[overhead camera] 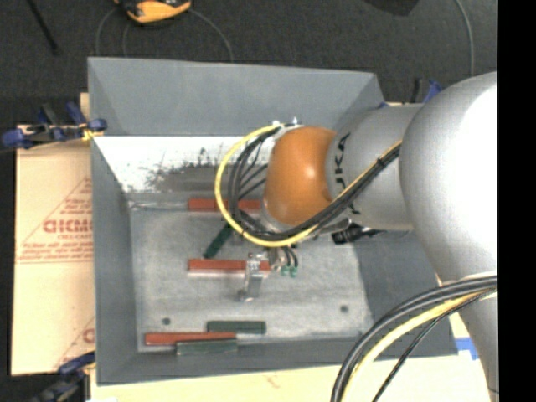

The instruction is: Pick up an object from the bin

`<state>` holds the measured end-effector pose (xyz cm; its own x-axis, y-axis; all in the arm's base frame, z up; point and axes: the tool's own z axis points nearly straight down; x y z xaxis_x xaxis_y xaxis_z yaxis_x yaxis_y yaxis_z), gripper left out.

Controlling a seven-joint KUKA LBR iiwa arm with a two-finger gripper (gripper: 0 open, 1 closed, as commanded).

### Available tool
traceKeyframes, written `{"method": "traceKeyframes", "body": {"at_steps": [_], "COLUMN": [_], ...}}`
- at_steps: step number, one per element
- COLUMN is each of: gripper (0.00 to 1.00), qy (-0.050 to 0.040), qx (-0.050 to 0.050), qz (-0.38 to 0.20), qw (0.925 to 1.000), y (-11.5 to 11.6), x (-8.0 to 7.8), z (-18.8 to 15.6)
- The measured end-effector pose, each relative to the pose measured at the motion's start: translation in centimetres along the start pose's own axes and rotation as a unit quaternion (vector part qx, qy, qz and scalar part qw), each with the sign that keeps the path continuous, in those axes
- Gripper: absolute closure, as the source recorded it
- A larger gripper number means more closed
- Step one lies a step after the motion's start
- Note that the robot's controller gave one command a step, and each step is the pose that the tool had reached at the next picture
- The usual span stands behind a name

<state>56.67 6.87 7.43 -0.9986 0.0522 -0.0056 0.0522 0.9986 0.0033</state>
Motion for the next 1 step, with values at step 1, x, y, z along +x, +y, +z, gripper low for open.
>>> {"method": "traceKeyframes", "body": {"at_steps": [1], "gripper": [0.00], "qy": [-0.0022], "qx": [-0.001], "qz": [0.007], "qw": [1.0000], "y": [0.14], "x": [-0.56], "z": [2.64]}}
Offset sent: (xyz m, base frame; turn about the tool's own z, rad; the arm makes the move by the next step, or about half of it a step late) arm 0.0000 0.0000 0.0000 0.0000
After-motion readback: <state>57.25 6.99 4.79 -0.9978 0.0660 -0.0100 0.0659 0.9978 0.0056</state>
